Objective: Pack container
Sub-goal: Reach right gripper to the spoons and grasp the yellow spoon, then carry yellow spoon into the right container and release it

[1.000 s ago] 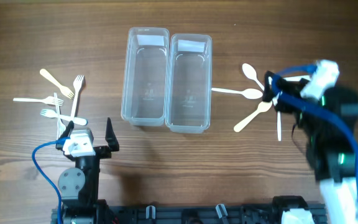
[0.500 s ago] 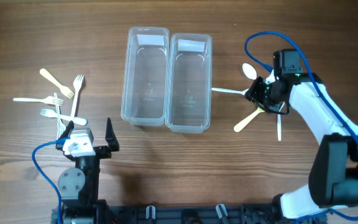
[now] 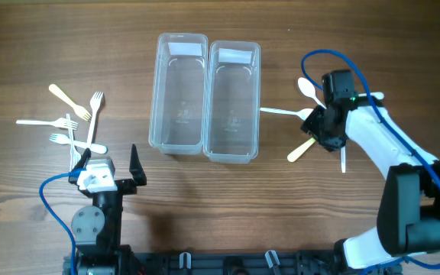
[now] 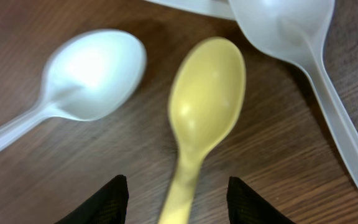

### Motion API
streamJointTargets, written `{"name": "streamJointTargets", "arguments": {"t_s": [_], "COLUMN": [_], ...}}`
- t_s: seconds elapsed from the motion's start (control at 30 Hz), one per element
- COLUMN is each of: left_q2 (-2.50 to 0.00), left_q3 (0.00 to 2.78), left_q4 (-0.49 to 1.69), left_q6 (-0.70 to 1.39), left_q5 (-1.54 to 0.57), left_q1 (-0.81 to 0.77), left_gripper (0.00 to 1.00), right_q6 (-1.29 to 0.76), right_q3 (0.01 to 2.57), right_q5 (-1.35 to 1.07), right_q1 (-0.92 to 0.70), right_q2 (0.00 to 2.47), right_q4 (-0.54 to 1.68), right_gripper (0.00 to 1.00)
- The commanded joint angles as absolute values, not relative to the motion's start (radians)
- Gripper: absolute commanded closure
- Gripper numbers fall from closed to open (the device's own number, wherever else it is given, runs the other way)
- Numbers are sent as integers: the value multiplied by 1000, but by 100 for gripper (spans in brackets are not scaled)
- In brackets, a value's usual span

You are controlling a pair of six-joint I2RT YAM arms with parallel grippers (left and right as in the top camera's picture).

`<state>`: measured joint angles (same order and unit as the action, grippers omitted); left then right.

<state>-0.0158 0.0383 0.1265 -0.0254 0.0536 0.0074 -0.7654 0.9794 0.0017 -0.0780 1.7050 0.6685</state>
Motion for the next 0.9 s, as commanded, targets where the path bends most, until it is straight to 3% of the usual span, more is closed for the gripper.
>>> {"name": "streamJointTargets", "arguments": {"t_s": [0.0,0.13,0.23,0.33,0.47,0.7,0.87], "left_q2": [-12,-12,-12,-12,-12,-12,-12], "left_q3": [32,32,32,32,32,32,32], "left_q4": [123,123,123,123,123,123,123], "left_q6": [-42,-42,-42,-42,-42,-42,-42], "left_q5": [42,42,42,42,42,42,42], "left_q1": [2,2,2,2,2,2,2], "left_gripper": [0,0,0,0,0,0,0], "right_q6": [-788,-788,-789,-805,-812,-741,-478], "right_q3": [910,861,828,792,777,813,962], "right_q5": [30,30,30,30,20,19,20], "right_q1": [-81,-81,-81,-81,-81,-81,-189], "right_q2": [1710,1711,1711,1711,1711,1610,1234], "right_q4": [599,523,486,472,483,614,726], "right_gripper": [49,50,74,74,95,96,96]}}
